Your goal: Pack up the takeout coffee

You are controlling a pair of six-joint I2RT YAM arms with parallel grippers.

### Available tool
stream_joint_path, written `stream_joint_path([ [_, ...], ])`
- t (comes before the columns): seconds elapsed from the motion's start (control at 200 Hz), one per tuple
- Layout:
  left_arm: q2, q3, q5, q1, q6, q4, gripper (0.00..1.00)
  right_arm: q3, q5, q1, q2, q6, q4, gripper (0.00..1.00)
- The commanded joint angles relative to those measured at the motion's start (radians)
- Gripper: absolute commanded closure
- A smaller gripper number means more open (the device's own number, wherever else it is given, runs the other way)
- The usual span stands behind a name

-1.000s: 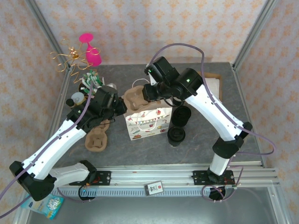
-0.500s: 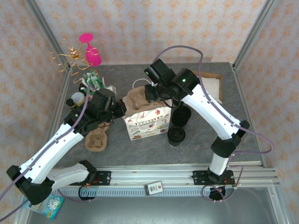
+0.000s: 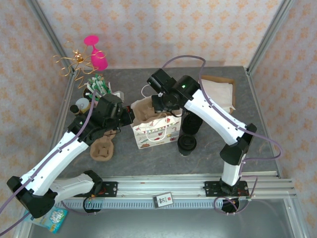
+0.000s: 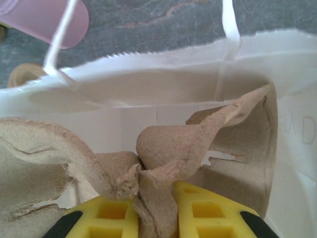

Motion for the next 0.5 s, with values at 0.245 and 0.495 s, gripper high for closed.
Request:
stream_joint_path([
  [0.245, -0.003, 0.016, 0.035, -0.001, 0.001, 0.049, 0.96, -0.031, 0.042, 0.030, -0.031, 0.056, -0.022, 0.84],
  [0.495, -0.003, 0.019, 0.058, -0.017, 0.043, 0.024, 0.97, 0.081, 0.077, 0.017, 0.041, 0.083, -0.020, 0.82],
])
